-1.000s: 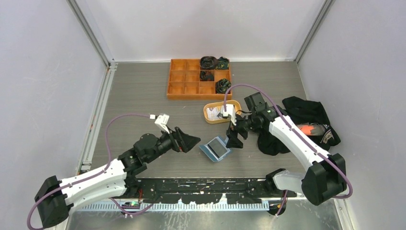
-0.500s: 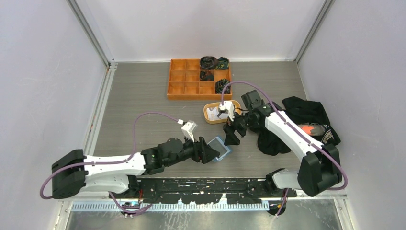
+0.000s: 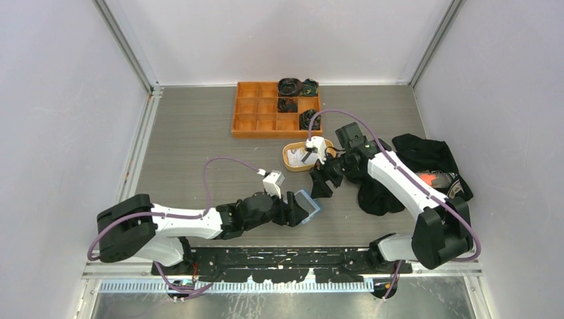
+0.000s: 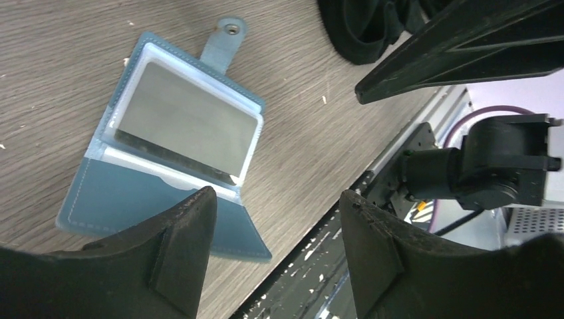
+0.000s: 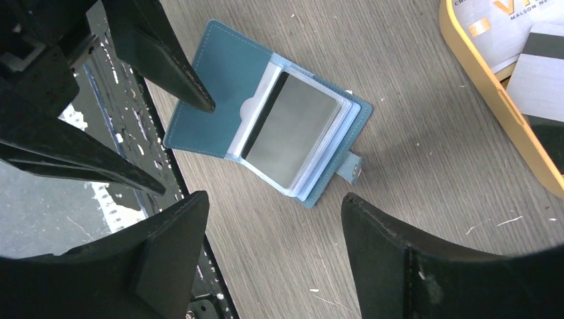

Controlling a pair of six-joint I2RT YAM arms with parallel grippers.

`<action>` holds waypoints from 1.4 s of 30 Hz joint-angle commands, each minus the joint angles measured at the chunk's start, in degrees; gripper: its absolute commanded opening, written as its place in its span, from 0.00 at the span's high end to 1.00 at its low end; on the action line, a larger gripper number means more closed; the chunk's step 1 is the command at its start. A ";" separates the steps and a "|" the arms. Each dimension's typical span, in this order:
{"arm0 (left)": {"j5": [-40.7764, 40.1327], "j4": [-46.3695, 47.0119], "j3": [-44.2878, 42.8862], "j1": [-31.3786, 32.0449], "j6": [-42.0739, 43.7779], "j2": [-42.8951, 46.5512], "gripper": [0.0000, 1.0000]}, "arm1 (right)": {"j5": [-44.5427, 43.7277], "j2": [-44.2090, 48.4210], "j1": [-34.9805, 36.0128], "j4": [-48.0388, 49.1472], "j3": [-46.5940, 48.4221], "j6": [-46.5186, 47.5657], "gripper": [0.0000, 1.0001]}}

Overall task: Put the credit cards into the card holder
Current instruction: Turn over the card slot in the card holder.

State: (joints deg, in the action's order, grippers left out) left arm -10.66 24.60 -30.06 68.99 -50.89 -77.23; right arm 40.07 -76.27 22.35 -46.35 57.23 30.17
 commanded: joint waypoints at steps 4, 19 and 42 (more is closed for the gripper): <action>-4.44 0.17 -3.61 0.22 0.06 -2.34 0.32 | 1.14 -3.91 -0.30 -0.07 2.80 -4.41 0.27; -8.55 -5.09 -3.03 0.18 0.17 -3.58 0.43 | 3.67 -11.29 0.26 2.39 2.74 -14.88 0.52; -6.19 0.73 0.66 -0.67 -2.87 -8.84 0.45 | -8.23 -22.01 5.11 6.36 2.95 -23.24 0.52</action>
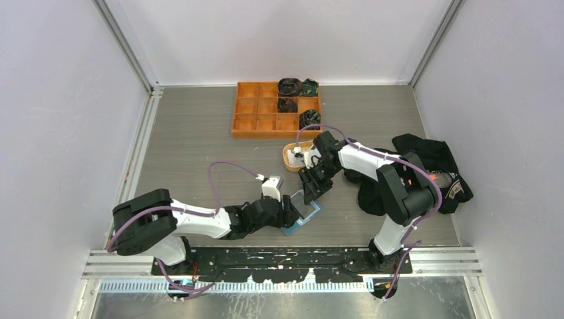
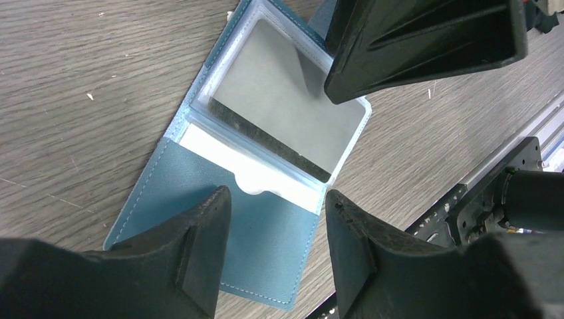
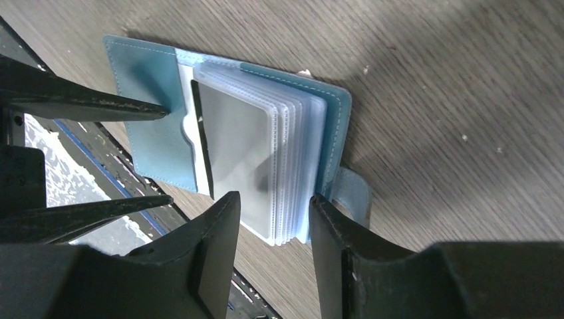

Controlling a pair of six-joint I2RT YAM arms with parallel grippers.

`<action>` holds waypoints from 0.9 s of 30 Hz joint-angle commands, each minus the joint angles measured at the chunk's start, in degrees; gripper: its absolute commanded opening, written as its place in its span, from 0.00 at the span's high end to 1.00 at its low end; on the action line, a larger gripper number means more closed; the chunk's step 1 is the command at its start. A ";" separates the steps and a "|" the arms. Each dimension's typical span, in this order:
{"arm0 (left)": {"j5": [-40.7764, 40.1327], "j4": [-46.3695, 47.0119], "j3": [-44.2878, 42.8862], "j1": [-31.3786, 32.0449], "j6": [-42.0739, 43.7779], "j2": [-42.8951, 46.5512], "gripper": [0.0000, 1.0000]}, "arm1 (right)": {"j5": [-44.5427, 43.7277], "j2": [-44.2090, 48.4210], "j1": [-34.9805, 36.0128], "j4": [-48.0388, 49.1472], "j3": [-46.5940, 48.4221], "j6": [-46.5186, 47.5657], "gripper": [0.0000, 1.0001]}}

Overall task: Put the credit cards into the card holder
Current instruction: Turn over the card slot in the card holder.

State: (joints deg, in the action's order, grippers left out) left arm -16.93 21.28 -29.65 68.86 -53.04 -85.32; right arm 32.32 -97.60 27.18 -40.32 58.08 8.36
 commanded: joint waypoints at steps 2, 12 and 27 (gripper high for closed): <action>0.58 4.84 0.40 -0.87 -0.96 -1.48 0.45 | 0.86 -1.14 0.33 0.09 2.32 -1.86 0.52; 5.76 13.52 3.78 -3.88 -2.58 -3.95 0.41 | 10.87 -1.63 0.33 -0.99 3.17 -3.32 0.52; 10.70 24.08 7.73 -6.18 -3.83 -5.55 0.30 | 21.27 -3.10 -0.25 -0.47 3.46 -5.73 0.53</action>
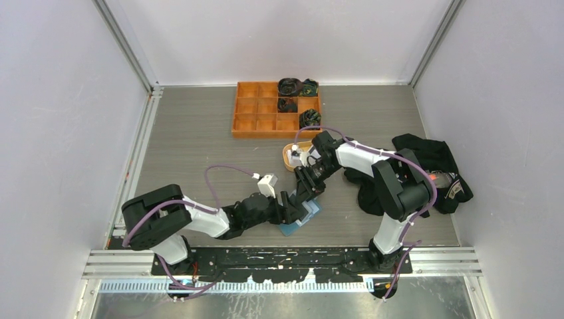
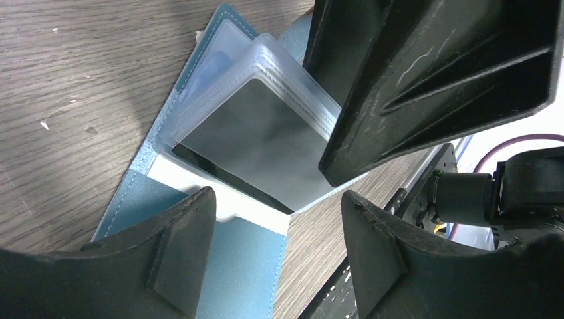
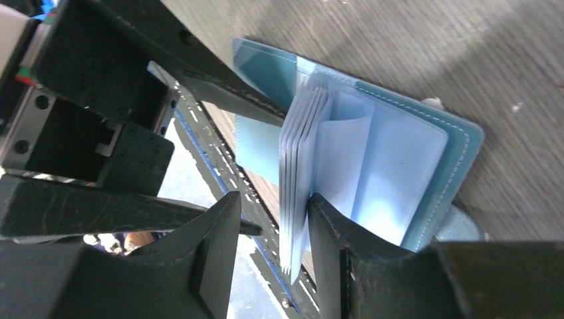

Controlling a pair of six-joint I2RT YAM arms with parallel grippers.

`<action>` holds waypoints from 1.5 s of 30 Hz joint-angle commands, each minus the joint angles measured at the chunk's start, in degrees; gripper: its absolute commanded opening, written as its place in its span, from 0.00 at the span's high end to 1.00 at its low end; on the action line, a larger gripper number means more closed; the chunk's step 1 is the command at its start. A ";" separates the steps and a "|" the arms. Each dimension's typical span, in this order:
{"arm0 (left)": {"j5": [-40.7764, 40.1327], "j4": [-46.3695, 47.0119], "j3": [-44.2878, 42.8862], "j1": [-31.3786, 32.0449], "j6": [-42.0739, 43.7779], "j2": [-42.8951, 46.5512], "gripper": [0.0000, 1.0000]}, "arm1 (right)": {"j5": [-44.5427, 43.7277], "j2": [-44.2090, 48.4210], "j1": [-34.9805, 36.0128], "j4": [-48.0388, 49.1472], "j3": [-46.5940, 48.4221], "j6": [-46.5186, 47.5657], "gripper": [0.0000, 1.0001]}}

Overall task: Put the credit cards into the card holder
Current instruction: Turn over the card slot in the card holder.

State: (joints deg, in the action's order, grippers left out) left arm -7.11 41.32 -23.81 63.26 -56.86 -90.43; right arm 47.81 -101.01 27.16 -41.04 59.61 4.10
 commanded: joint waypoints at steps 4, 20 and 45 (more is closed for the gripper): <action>1.65 7.80 3.37 -1.09 -0.17 -0.57 0.28 | 9.30 -0.01 -0.70 0.60 1.82 -2.54 0.53; 3.35 17.29 5.97 -2.08 -0.79 -3.03 0.18 | 10.06 -1.55 -1.06 3.50 0.86 -6.84 0.69; 3.50 17.23 7.49 -3.63 -1.82 -3.60 0.33 | 3.21 -1.01 -1.60 1.13 2.63 -2.67 0.71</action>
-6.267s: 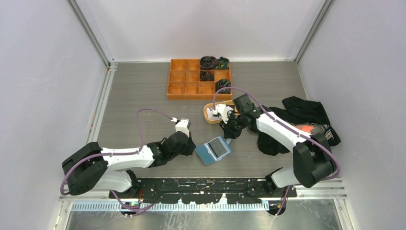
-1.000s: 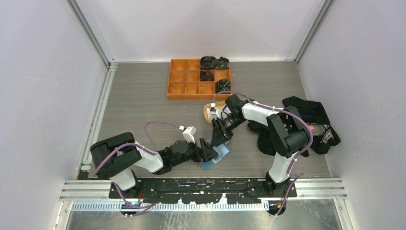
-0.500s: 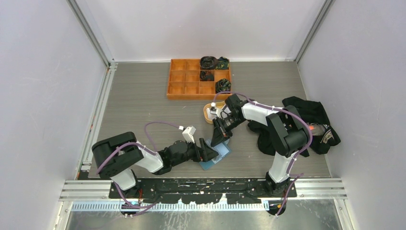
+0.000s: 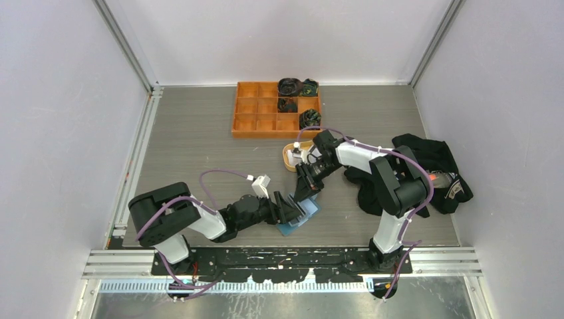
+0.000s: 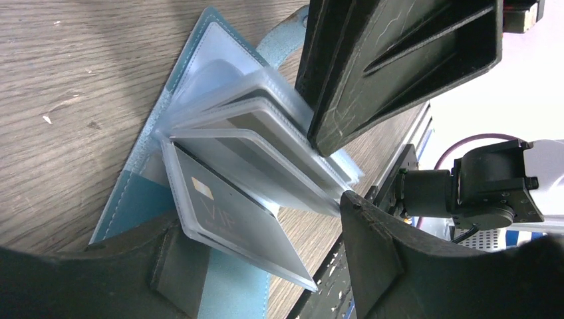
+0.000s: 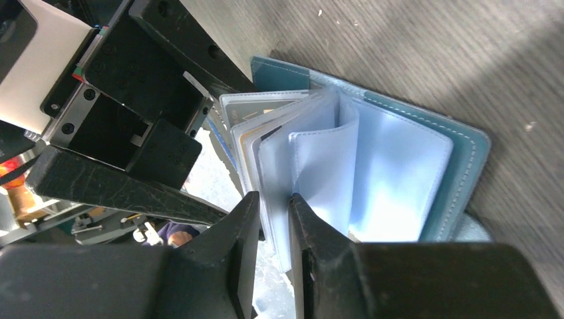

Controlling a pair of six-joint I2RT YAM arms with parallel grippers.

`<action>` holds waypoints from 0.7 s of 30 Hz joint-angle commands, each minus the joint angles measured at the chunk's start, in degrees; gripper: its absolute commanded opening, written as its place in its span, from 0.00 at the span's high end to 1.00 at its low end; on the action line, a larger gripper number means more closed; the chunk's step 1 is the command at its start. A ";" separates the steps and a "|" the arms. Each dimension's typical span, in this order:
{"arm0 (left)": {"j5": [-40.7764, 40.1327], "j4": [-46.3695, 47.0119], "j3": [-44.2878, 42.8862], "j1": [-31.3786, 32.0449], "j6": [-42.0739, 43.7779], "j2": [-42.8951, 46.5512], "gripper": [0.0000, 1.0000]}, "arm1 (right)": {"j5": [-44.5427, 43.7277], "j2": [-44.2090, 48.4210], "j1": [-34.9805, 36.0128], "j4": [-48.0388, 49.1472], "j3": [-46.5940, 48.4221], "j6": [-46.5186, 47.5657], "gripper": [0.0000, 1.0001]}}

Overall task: Put the credit cards into the card holder
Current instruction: Turn over the card slot in the card holder.

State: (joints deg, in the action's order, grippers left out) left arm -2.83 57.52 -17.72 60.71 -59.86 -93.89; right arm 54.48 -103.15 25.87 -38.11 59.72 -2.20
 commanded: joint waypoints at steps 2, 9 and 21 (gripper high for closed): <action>-0.25 2.12 1.94 -1.34 1.32 -0.32 0.33 | -4.71 1.96 -0.39 -2.10 2.67 4.45 0.70; 1.57 5.13 3.12 -2.48 1.45 -1.58 0.33 | -10.68 4.05 -0.40 -2.53 2.68 7.17 0.69; 2.57 10.51 4.56 -3.76 0.60 -4.44 0.28 | 2.28 4.27 -0.04 -4.98 2.68 8.97 0.67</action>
State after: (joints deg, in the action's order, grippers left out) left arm 1.15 66.52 -14.59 57.80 -60.05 -97.14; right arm 49.98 -101.73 25.45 -41.87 60.86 5.58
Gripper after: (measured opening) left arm 0.708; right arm 0.324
